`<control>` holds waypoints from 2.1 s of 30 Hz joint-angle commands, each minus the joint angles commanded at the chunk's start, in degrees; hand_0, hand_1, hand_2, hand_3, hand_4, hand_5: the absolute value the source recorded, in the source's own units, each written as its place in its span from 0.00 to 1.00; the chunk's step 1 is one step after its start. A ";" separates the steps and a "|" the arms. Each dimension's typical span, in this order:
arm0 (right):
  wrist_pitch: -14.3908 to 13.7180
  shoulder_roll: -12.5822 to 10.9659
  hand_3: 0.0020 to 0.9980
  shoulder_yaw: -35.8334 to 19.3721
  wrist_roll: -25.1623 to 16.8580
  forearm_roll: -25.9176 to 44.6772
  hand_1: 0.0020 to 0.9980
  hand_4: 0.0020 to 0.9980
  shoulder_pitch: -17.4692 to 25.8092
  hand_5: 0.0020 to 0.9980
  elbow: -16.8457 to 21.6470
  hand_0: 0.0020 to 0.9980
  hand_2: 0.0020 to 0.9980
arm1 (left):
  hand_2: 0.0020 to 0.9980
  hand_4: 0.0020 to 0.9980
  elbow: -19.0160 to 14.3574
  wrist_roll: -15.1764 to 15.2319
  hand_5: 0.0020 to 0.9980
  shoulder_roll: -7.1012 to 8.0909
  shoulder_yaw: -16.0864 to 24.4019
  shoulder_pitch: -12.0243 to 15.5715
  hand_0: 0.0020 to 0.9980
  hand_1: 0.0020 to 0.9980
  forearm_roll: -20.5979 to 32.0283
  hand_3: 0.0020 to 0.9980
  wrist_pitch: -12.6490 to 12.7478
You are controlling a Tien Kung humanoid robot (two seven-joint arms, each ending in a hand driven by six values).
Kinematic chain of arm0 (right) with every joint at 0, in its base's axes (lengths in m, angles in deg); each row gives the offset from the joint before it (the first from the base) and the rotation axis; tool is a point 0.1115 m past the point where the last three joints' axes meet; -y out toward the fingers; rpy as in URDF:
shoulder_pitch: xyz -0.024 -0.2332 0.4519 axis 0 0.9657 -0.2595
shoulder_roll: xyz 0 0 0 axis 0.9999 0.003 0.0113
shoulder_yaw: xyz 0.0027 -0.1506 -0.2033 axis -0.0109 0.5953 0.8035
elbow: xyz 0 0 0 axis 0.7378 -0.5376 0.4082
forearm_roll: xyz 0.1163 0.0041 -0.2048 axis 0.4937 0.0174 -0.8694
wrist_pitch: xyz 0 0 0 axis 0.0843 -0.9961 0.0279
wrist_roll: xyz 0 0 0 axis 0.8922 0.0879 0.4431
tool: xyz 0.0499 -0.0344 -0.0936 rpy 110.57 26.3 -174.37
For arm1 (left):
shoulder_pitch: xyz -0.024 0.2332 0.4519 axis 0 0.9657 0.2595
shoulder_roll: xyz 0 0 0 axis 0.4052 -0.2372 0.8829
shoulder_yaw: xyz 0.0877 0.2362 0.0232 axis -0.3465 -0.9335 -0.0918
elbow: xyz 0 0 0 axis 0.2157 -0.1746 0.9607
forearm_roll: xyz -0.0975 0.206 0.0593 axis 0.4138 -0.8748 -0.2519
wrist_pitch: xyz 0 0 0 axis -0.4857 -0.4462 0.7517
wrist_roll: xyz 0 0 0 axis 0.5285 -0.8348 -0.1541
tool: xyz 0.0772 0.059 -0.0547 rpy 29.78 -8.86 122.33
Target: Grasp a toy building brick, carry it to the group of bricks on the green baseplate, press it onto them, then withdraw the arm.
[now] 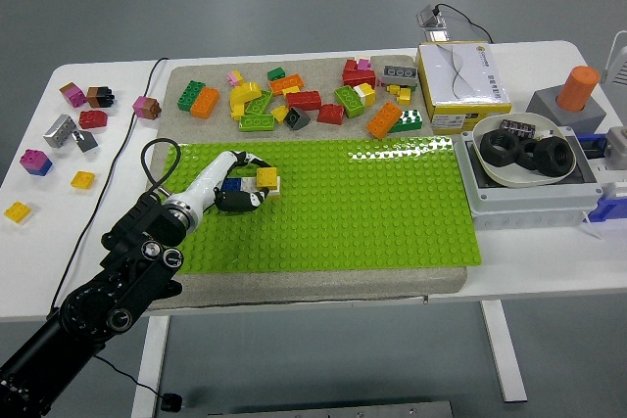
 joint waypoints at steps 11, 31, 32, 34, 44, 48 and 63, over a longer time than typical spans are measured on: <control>0.15 0.17 0.70 -0.31 -0.03 -0.35 0.62 0.75 -0.08 0.92 0.00 0.62 0.67 | 0.91 0.59 0.81 0.39 0.00 -0.26 0.15 0.17 1.00 0.94 0.05 0.52 0.43; 0.34 0.29 0.70 -0.32 0.02 -0.35 0.62 0.75 -0.22 0.92 0.00 0.62 0.67 | 0.91 0.58 0.55 0.30 0.00 -0.41 -0.08 0.21 1.00 0.95 -0.98 0.53 0.51; 0.35 0.29 0.70 -0.34 0.02 -0.37 0.62 0.75 -0.22 0.92 0.00 0.62 0.67 | 0.91 0.58 0.55 0.31 0.00 -0.42 -0.11 0.20 1.00 0.95 -1.00 0.53 0.53; 0.34 0.29 0.70 -0.37 0.01 -0.40 0.62 0.75 -0.22 0.92 0.00 0.62 0.67 | 0.91 0.57 0.57 0.33 0.00 -0.45 -0.15 0.20 1.00 0.95 -1.07 0.54 0.56; 0.29 0.28 0.70 -0.51 -0.11 -0.37 0.62 0.75 -0.26 0.91 0.00 0.62 0.67 | 0.92 0.56 0.77 0.69 0.00 -0.61 -0.28 0.19 1.00 0.95 -1.32 0.56 0.84; 0.28 0.29 0.70 -0.53 -0.13 -0.35 0.62 0.75 -0.26 0.91 0.00 0.62 0.67 | 0.93 0.57 0.84 0.29 0.00 -0.67 -0.23 0.21 1.00 0.95 -1.41 0.60 0.60; 0.18 0.32 0.70 -0.67 -0.17 -0.45 0.62 0.75 -0.21 0.91 0.00 0.62 0.67 | 0.94 0.62 0.95 -0.11 0.00 -0.73 -0.15 0.25 1.00 0.96 -1.76 0.67 0.22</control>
